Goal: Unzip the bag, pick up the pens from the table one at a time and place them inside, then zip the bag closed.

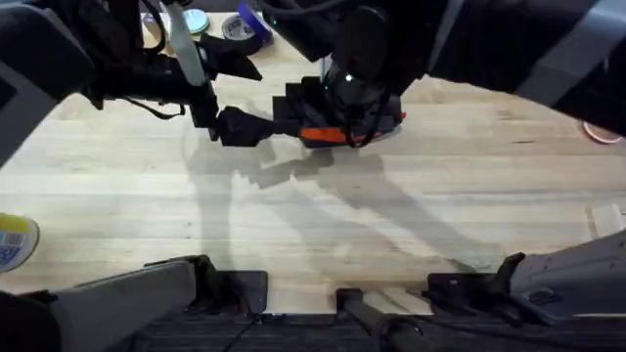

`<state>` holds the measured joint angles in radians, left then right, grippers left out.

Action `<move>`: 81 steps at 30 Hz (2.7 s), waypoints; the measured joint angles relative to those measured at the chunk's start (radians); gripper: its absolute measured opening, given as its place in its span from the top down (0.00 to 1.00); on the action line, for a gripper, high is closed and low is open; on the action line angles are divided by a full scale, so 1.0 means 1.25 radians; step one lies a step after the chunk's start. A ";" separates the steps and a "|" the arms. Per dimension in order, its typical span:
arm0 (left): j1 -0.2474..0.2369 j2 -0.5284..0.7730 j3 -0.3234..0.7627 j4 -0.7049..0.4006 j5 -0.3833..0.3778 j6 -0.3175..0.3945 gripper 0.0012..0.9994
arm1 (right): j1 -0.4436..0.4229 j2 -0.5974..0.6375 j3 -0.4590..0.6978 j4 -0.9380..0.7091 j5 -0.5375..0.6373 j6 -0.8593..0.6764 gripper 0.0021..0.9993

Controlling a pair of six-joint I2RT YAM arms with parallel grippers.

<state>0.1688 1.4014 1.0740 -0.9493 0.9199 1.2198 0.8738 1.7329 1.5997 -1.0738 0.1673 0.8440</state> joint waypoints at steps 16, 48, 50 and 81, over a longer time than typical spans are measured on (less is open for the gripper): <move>0.000 0.000 -0.002 0.000 -0.040 0.010 0.00 | -0.004 0.066 0.000 0.037 0.028 -0.051 0.00; 0.003 0.000 -0.002 -0.003 -0.034 0.009 0.00 | -0.047 0.096 -0.002 0.112 0.064 -0.065 0.06; 0.003 0.000 -0.002 -0.003 -0.034 0.009 0.01 | -0.047 0.096 -0.002 0.113 0.064 -0.065 0.06; 0.003 0.000 -0.002 -0.003 -0.036 0.009 0.00 | -0.061 0.136 -0.002 0.153 0.099 -0.065 0.06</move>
<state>0.1726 1.4014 1.0721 -0.9527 0.8749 1.2308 0.7971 1.9023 1.5974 -0.8825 0.2913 0.7628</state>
